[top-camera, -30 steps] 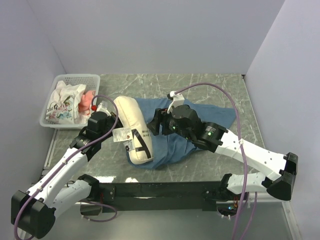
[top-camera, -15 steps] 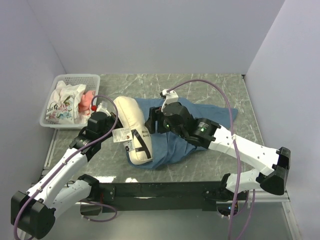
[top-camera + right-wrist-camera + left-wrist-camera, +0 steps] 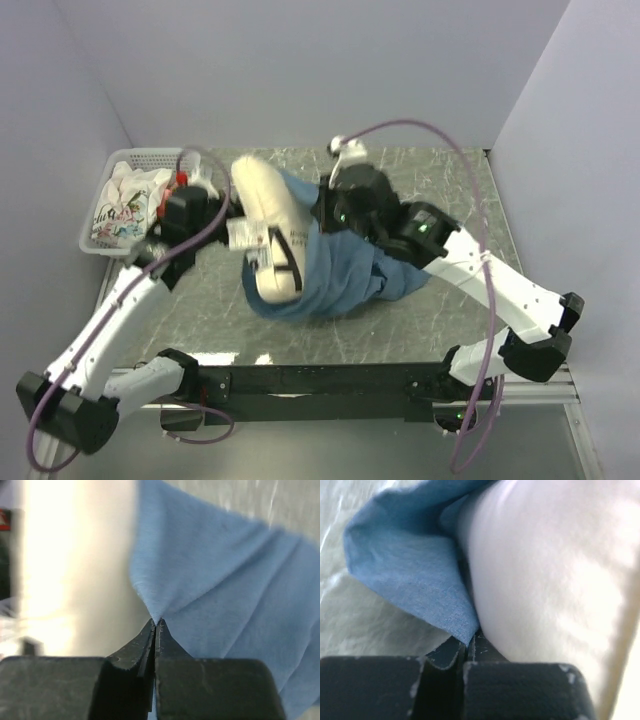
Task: Put the pillow into the pillowcase
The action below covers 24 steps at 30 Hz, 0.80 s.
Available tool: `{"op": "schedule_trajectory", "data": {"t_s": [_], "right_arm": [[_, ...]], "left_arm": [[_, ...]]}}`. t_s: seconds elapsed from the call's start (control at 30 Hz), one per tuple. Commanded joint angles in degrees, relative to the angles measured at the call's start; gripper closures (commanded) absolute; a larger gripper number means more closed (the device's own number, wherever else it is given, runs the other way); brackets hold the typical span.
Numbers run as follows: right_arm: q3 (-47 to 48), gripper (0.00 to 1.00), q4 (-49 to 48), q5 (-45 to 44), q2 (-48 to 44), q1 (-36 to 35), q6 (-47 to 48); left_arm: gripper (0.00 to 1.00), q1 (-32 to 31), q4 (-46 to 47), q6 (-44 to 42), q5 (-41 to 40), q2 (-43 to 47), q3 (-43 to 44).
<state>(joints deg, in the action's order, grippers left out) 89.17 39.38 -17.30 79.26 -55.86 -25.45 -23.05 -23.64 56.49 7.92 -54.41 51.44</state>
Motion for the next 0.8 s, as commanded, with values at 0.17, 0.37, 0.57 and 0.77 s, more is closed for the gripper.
{"op": "schedule_trajectory", "data": {"t_s": [0.17, 0.37, 0.57, 0.77], "right_arm": [[37.3, 1.00, 5.7, 10.0, 5.5, 10.6, 3.7], [49.6, 1.00, 7.5, 17.1, 9.2, 19.4, 2.2], [44.5, 1.00, -2.2, 25.2, 4.6, 22.9, -0.9], [43.4, 1.00, -6.9, 37.3, 5.2, 29.4, -7.8]], "left_arm": [[0.99, 6.7, -5.1, -5.0, 7.5, -19.4, 55.8], [0.99, 9.0, -5.4, -0.6, 6.4, -28.3, 69.8], [0.99, 10.1, -3.3, 1.3, 9.5, -35.0, 78.1], [0.99, 13.1, 4.2, 3.2, 9.4, -32.2, 75.2]]}}
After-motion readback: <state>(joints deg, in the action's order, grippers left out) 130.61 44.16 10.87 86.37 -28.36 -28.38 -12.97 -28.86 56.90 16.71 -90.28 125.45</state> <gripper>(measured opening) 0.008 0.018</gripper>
